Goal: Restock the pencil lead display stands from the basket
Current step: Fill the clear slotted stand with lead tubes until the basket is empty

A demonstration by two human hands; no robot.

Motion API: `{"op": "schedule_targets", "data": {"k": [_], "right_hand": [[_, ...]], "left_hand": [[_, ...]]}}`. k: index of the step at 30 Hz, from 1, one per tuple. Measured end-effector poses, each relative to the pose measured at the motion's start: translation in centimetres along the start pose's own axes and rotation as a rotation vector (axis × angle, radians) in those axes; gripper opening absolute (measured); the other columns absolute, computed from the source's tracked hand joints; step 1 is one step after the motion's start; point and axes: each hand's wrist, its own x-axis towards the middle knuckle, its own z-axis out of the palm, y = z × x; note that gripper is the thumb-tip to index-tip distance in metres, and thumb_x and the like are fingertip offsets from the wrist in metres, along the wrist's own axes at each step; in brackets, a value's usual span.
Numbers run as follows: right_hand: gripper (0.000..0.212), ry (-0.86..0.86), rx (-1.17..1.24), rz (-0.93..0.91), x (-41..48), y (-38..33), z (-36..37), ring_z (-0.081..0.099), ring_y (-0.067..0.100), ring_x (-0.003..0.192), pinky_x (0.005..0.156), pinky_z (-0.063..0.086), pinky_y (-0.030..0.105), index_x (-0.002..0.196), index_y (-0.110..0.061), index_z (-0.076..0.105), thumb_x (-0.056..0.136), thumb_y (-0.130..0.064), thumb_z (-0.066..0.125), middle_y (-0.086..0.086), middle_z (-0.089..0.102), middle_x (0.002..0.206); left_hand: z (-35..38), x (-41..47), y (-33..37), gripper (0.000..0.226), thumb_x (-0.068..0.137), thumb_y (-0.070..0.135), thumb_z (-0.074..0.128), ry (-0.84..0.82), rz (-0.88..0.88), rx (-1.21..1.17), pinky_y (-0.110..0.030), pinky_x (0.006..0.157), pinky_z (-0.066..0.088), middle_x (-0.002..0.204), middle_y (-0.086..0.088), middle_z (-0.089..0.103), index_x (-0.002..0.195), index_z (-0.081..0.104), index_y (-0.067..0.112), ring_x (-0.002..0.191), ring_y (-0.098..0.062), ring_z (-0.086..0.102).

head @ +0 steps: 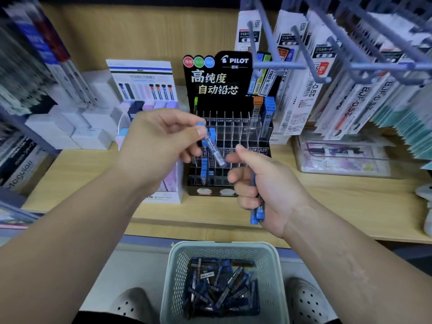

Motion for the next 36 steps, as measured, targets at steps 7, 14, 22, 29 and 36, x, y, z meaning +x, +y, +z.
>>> {"op": "schedule_targets", "data": {"k": [7, 14, 22, 29, 36], "right_hand": [[0.029, 0.101, 0.008, 0.017, 0.9, 0.0, -1.4, 0.030, 0.008, 0.043, 0.036, 0.022, 0.020, 0.103, -0.012, 0.070, 0.098, -0.039, 0.063, 0.001, 0.056, 0.061], [0.029, 0.120, -0.024, 0.023, 1.1, 0.2, -1.9, 0.032, 0.009, 0.044, 0.038, 0.023, 0.021, 0.101, -0.013, 0.071, 0.097, -0.040, 0.063, 0.001, 0.056, 0.063], [0.023, 0.193, 0.071, 0.007, 1.3, 0.0, -2.5, 0.032, 0.009, 0.044, 0.038, 0.024, 0.020, 0.096, -0.011, 0.069, 0.098, -0.034, 0.063, 0.000, 0.051, 0.061], [0.014, 0.192, 0.168, -0.005, 1.4, -0.6, -3.5, 0.031, 0.010, 0.044, 0.036, 0.026, 0.020, 0.093, -0.010, 0.066, 0.098, -0.023, 0.061, 0.001, 0.049, 0.061], [0.014, 0.188, 0.171, -0.010, 1.5, -1.1, -4.2, 0.031, 0.009, 0.044, 0.036, 0.027, 0.020, 0.095, -0.010, 0.066, 0.098, -0.024, 0.062, 0.000, 0.048, 0.062]], "left_hand": [[-0.8, -0.3, -2.1, 0.012, 0.081, 0.012, 0.082, -0.096, 0.030, 0.378, -0.021, 0.054, 0.048, 0.063, 0.008, 0.068, 0.079, 0.074, 0.021, 0.050, -0.012, 0.055], [-0.2, 0.5, -3.3, 0.009, 0.084, 0.011, 0.077, -0.126, 0.114, 0.515, -0.005, 0.052, 0.034, 0.057, 0.026, 0.059, 0.081, 0.073, 0.017, 0.043, -0.001, 0.045], [0.7, 1.0, -3.5, 0.005, 0.085, 0.012, 0.076, -0.163, 0.296, 0.725, -0.001, 0.059, 0.035, 0.062, 0.042, 0.055, 0.086, 0.075, 0.017, 0.059, 0.015, 0.053], [1.2, 1.9, -4.5, 0.005, 0.083, 0.012, 0.078, -0.092, 0.389, 0.773, -0.033, 0.074, 0.057, 0.076, 0.006, 0.069, 0.087, 0.079, 0.015, 0.073, -0.007, 0.064], [1.5, 2.0, -4.5, 0.003, 0.084, 0.014, 0.077, -0.086, 0.283, 0.800, -0.029, 0.077, 0.056, 0.076, 0.006, 0.072, 0.087, 0.078, 0.015, 0.073, -0.010, 0.068]]}}
